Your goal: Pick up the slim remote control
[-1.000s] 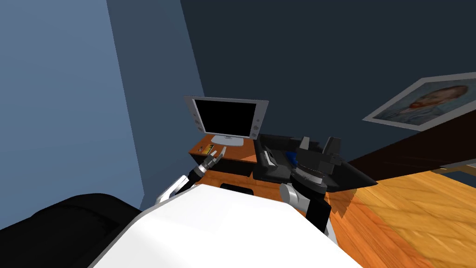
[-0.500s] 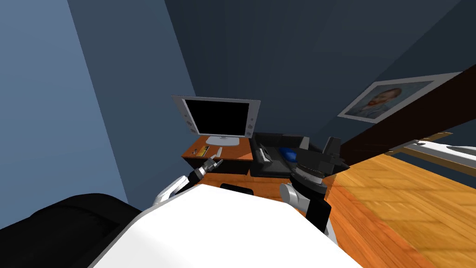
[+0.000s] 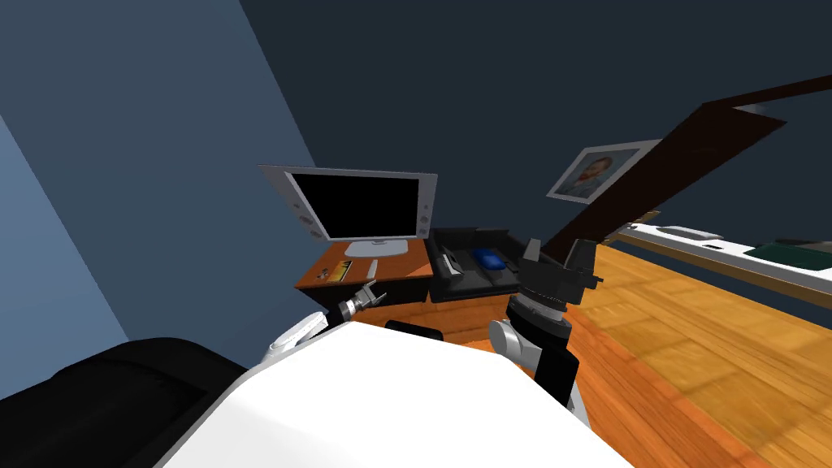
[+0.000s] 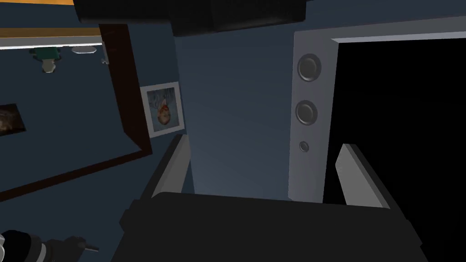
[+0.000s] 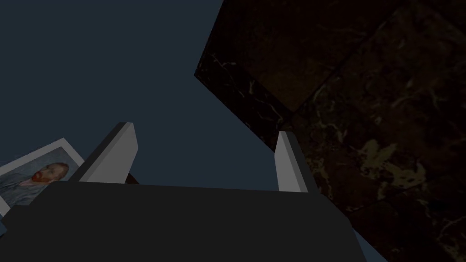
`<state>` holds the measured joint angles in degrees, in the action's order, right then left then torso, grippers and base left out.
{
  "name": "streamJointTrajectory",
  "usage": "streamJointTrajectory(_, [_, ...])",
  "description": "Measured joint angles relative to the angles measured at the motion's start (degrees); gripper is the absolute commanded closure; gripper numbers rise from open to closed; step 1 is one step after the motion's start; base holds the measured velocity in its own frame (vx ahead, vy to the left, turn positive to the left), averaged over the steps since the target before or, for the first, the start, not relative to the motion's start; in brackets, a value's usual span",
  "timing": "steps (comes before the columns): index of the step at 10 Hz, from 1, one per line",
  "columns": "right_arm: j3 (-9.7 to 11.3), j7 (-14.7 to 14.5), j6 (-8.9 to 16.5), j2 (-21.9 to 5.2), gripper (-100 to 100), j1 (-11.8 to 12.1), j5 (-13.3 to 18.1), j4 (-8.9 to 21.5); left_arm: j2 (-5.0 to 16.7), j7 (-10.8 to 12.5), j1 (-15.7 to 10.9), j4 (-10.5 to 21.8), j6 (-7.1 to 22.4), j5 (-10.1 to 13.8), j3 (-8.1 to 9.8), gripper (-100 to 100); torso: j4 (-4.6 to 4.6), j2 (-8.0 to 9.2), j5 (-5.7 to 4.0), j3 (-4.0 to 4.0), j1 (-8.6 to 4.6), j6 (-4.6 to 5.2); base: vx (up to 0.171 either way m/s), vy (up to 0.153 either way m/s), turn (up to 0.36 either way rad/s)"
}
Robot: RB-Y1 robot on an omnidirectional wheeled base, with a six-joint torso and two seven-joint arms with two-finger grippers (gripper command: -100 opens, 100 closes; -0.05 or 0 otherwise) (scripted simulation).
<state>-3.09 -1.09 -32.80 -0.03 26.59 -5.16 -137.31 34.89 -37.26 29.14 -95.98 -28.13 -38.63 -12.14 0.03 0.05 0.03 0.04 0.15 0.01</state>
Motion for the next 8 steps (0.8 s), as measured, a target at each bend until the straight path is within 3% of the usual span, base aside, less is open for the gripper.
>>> streamJointTrajectory(1, [-0.01, 0.00, 0.00, 0.00, 0, 0.02, 0.00, 0.00, 1.17, -1.16, 0.15, 0.45, 0.67, -0.93, -0.67, -100, 0.00, 0.00, 0.00, 0.00, 0.02, -0.08, -0.006, 0.008, 0.049])
streamJointTrajectory(2, [-0.01, 0.00, 0.00, 0.00, 0, 0.02, 0.00, 0.00, 1.01, -2.08, -0.03, 1.63, 0.62, -1.21, -0.80, -100, -0.01, -0.02, 0.00, -0.01, 0.00, -0.09, -0.005, 0.003, -0.394])
streamJointTrajectory(5, [0.00, 0.00, 0.00, 0.00, 0, 0.00, 0.00, 0.00, 4.24, -5.45, -1.40, 5.26, 2.18, -5.25, -4.35, -100, -0.01, -0.06, 0.01, -0.03, 0.05, -0.01, 0.000, 0.023, -0.247])
streamJointTrajectory(6, [-0.01, 0.00, 0.00, 0.00, 0, 0.02, 0.00, 0.00, 5.21, -6.78, -1.79, 7.03, 1.76, -5.73, -4.51, -100, -0.01, -0.06, 0.01, -0.03, 0.09, -0.09, -0.003, 0.016, 0.054])
streamJointTrajectory(7, [-0.01, 0.00, 0.00, 0.00, 0, 0.02, 0.00, 0.00, 5.29, -7.65, -1.92, 8.30, 1.30, -5.92, -4.56, -100, -0.01, -0.05, 0.01, -0.03, 0.04, -0.11, 0.004, 0.013, -0.370])
streamJointTrajectory(8, [0.00, 0.00, 0.00, 0.00, 0, 0.00, 0.00, 0.00, 5.88, -9.29, -2.27, 10.31, 1.21, -7.27, -5.71, -100, -0.01, -0.07, 0.01, -0.04, 0.04, -0.01, 0.002, 0.032, -0.233])
